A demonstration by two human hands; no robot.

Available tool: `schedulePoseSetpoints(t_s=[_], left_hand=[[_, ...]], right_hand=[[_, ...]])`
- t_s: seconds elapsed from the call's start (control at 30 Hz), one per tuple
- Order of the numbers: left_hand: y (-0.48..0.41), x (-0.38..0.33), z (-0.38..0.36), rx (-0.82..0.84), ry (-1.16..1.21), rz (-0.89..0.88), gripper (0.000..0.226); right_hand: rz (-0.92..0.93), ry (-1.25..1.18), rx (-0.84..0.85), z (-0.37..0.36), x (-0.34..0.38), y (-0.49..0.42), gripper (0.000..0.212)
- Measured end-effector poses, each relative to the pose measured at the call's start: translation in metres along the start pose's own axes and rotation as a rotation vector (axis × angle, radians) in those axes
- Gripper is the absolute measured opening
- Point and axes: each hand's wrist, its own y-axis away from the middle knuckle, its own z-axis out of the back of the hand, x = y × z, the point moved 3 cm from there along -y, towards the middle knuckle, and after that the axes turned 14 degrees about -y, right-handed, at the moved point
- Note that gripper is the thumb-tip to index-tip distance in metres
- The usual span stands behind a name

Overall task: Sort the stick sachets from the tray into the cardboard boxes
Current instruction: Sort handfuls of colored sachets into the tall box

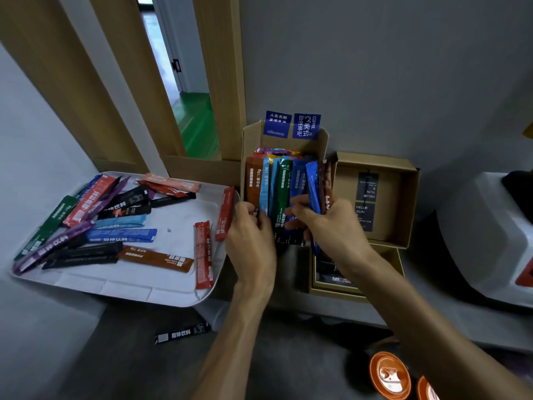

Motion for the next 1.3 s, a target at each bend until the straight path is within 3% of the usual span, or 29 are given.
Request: schedulePoseSetpoints(t_s=[0.13,0.33,0.5,0.63,0.73,0.83,0.97,1.13,1.3], left_hand=[[0.0,0.001,-0.002,0.001,-0.016,-0.011,0.027],[0.011,0.002,0.001,0.033,-0.093,-0.101,0.041],[0.012,0.003,0.021,0.096,0.077,-0.082,0.031],[-0.008,-0.011,0.05,0.302,0.331,-0.124,0.026],[-0.038,-0.027,0.065,0.472,0.374,-0.273,0.032],[-0.058,-0.037,0.072,0.596,0.37,-0.37,0.023],[-0.077,-0.033,0.077,0.626,0.499,-0.324,0.008],[-0.099,-0.022,0.079,0.583,0.399,-0.286,0.023],[-0.104,-0.021,0.084,0.564,0.407,-0.309,0.025]], right_hand=[[-0.025,0.018,0.014,-0.003,-0.004,-0.001,0.021],[-0.04,-0.047,0.013,0.001,-0.005,0.0,0.017],[-0.036,-0.109,0.075,0.0,-0.006,0.003,0.012],[-0.12,-0.189,0.226,-0.01,-0.007,0.006,0.013],[-0.179,-0.268,0.354,-0.019,-0.008,0.01,0.016],[-0.199,-0.306,0.437,-0.028,-0.007,0.014,0.02],[-0.208,-0.43,0.373,-0.036,-0.014,0.02,0.047],[-0.149,-0.489,0.264,-0.039,-0.03,0.023,0.035],[-0.165,-0.479,0.226,-0.049,-0.035,0.028,0.047]])
